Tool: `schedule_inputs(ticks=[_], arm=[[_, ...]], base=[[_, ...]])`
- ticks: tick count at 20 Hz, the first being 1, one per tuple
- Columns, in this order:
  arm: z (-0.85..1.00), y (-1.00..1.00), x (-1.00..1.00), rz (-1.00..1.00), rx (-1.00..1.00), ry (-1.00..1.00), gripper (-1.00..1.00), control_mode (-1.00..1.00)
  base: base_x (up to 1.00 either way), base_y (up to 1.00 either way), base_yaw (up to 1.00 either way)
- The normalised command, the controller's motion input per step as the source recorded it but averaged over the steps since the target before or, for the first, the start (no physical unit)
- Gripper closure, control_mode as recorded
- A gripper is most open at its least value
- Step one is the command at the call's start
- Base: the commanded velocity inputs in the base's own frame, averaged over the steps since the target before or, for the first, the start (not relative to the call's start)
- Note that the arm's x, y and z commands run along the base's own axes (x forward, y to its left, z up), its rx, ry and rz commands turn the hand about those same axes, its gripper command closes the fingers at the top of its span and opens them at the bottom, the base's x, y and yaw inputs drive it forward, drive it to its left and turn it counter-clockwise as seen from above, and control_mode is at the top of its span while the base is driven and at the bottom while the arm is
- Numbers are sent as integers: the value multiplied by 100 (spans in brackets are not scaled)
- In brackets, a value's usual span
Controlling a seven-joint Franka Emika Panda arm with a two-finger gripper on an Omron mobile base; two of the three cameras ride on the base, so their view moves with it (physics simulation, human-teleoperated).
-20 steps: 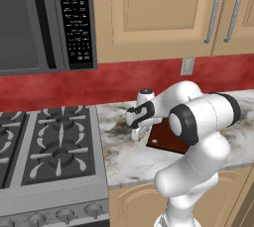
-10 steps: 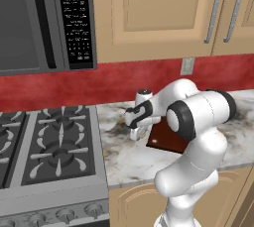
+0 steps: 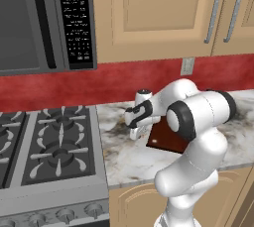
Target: Take out the milk from the fridge and place it on the tray on the counter. Then take the sugar cube near the tray and place it in the tray.
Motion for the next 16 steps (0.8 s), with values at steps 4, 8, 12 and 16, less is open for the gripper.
schedule_inputs(ticks=[4, 8, 12, 16], arm=[[10, 0, -26, 0, 0, -8, 100, -100], [31, 0, -61, 0, 0, -17, 100, -100], [48, 0, -56, 0, -3, -22, 100, -100], [46, 0, -29, 0, -3, -2, 100, -100]], base=[[0, 0, 0], [0, 0, 0], [0, 0, 0], [0, 0, 0]])
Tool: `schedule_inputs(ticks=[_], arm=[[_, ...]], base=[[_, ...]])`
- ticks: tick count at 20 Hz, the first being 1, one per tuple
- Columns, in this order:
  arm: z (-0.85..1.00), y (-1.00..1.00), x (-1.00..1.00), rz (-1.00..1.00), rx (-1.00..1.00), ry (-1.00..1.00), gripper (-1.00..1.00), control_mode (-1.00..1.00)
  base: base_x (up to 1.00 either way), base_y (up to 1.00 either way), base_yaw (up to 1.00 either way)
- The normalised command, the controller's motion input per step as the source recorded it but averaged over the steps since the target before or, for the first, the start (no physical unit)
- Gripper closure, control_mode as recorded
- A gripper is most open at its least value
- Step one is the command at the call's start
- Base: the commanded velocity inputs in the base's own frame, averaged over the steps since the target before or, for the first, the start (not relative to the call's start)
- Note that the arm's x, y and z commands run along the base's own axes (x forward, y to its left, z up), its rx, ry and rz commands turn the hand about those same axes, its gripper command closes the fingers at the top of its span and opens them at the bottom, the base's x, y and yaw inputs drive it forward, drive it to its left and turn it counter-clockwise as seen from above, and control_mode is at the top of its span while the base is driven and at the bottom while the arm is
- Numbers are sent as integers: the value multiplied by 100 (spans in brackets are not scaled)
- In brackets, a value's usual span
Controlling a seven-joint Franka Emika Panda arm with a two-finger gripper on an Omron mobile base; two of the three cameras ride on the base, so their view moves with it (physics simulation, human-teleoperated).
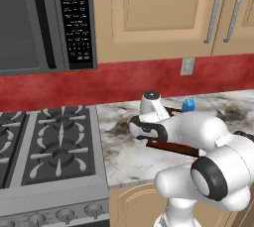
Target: Take out the milk from the fridge and place it on the tray on the counter. Then take the sugar cube near the tray and place it in the tray.
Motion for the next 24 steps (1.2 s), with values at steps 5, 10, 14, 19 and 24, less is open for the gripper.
schedule_inputs(ticks=[5, 10, 14, 19, 24], arm=[[74, 0, -49, -4, -2, -1, 100, -100], [44, -6, -22, -6, 0, -1, 100, -100], [-1, -52, 0, 0, 0, -5, 100, -100], [1, -49, 8, 0, 1, 1, 100, -100], [-1, -18, 22, 0, 0, 8, 100, -100]], base=[[0, 0, 0], [0, 0, 0], [0, 0, 0], [0, 0, 0], [0, 0, 0]])
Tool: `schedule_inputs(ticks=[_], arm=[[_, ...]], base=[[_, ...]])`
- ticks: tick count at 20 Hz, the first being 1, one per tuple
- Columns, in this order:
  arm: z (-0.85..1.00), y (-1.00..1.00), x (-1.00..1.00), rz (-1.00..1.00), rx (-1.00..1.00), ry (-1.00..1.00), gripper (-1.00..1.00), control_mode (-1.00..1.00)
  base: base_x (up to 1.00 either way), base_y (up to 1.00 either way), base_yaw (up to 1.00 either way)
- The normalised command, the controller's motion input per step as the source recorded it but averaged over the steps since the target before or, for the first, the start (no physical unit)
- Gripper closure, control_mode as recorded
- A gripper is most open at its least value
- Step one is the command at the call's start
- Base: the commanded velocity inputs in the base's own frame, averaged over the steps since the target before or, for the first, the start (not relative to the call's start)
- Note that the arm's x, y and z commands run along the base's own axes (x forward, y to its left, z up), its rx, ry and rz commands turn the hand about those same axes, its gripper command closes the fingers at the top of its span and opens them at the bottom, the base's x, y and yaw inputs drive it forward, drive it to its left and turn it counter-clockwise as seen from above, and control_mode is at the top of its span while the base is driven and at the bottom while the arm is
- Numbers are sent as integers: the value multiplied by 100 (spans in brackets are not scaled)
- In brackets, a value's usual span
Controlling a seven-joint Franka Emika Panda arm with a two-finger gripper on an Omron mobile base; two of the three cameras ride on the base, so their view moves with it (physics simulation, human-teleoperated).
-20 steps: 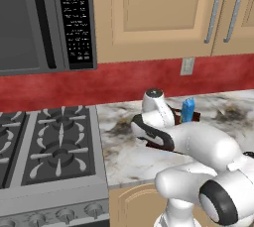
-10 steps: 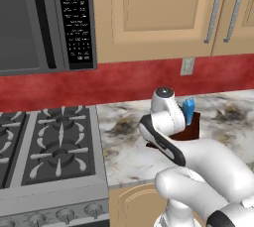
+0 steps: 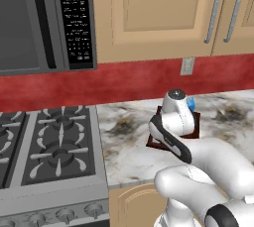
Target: Take out the milk from the fridge and place it on the tray on the counter. Then take the sugar cube near the tray and place it in the tray.
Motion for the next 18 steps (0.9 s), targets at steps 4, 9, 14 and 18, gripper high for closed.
schedule_inputs(ticks=[4, 9, 14, 18], arm=[[-15, -23, 21, 4, 0, 0, 100, -100], [-18, -8, 18, 6, 0, 0, 100, -100], [-32, -6, 14, 7, 0, 0, 100, -100], [-33, -10, 9, 5, 0, 0, 100, -100]], base=[[0, 0, 0], [0, 0, 0], [0, 0, 0], [0, 0, 0]])
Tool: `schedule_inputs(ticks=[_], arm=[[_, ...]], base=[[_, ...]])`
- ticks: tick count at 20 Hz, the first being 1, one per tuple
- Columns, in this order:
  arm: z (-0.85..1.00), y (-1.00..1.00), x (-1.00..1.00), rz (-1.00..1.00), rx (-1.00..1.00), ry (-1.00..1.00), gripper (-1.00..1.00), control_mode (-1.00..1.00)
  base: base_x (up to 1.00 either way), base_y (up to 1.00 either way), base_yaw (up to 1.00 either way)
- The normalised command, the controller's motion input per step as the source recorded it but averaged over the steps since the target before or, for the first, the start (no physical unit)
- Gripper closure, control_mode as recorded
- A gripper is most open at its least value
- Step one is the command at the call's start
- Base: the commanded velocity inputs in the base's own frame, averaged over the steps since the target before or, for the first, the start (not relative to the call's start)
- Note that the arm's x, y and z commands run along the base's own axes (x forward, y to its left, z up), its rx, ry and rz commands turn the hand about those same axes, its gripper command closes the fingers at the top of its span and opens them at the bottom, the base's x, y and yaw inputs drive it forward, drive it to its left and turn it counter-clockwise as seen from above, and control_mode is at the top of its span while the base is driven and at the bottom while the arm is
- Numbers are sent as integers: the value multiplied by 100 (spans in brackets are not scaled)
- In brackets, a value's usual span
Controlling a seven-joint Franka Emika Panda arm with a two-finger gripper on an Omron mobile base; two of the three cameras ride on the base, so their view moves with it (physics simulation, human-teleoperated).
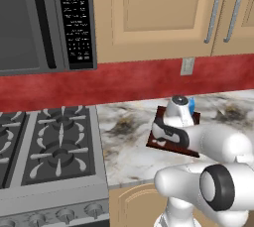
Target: Take out the milk from the fridge and place it on the tray on the counter. Then take the sugar cube near the tray and place it in the tray.
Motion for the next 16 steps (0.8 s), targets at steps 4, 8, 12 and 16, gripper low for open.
schedule_inputs(ticks=[4, 8, 12, 16], arm=[[-30, -11, 7, 5, 0, 0, 100, -100], [-22, -8, 6, 4, 0, 0, 100, -100], [-14, -3, 10, 4, 0, 0, 100, -100], [-18, 0, 14, 5, 0, 0, 100, -100]], base=[[0, 0, 0], [0, 0, 0], [0, 0, 0], [0, 0, 0]])
